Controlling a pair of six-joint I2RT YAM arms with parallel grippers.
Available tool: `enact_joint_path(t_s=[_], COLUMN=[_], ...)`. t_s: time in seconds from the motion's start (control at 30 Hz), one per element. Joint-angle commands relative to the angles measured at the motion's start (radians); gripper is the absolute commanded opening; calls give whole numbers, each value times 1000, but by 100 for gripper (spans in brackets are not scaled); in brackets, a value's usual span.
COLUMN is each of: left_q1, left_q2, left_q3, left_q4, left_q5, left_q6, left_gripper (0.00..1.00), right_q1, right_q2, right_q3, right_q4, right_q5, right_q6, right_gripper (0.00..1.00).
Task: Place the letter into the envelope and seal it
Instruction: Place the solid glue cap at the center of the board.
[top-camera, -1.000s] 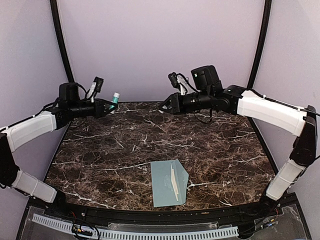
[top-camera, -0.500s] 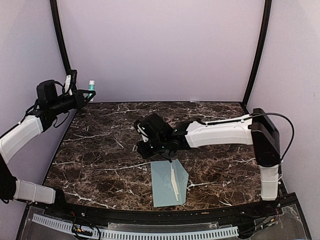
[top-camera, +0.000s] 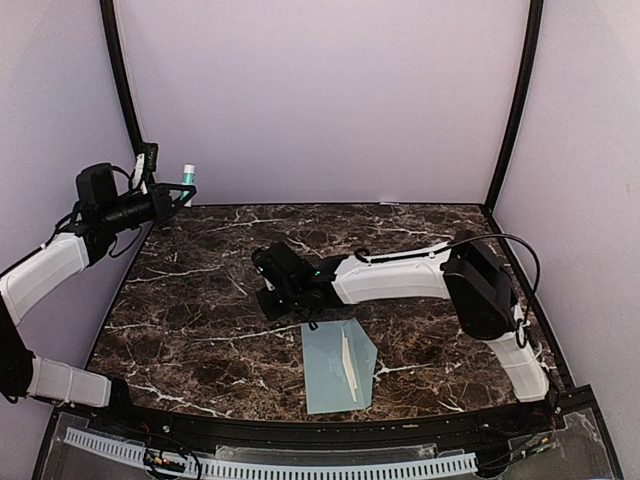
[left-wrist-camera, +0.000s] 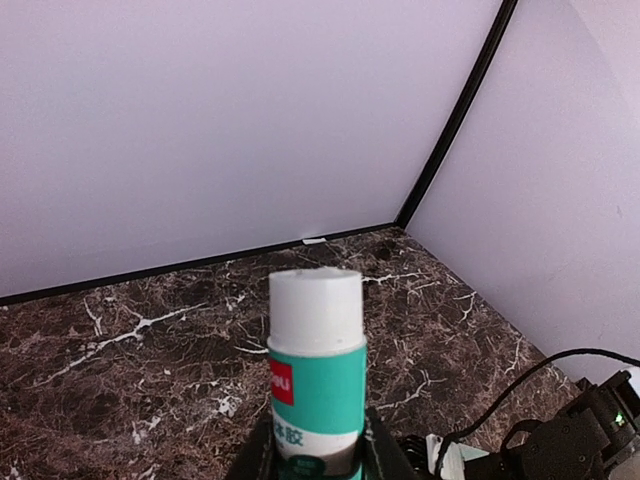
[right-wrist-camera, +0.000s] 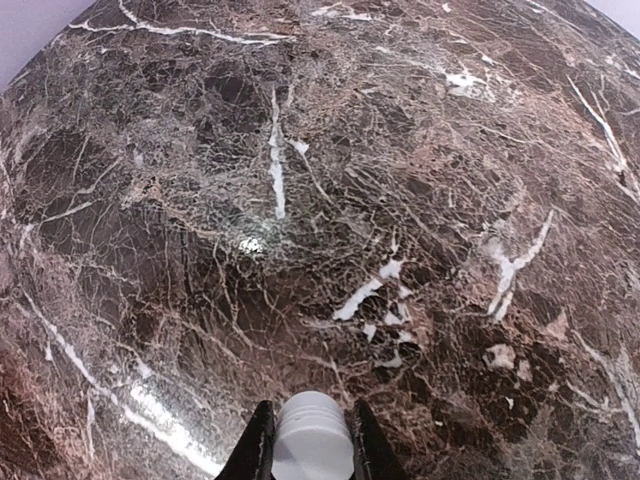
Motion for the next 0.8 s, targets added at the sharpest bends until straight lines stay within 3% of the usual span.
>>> enact_joint_path(t_s=[0.0,0.13,0.43,0.6,0.77], left_q1=[-2,-2,-9,-82,-189], left_q2=[3,8,25,24,2], left_q3=[-10,-10,-18,-17,-74], left_q4=[48,50,68,65,203], left_q5=[40,42,56,25,5], left_q6=[-17,-19,-40,-49,-228], left_gripper=[2,3,2,3,3], right_q1=[4,0,-26,-41,-73], right_q2=[72,92,68,-78,-310], right_q3=[90,117,81,-39,-258], right_q4=[11,17,29,118,266], right_q5=[10,-2,-32,-76,-152], right_q6=[-24,-27,2,13,40], right_gripper=[16,27,39,52,65])
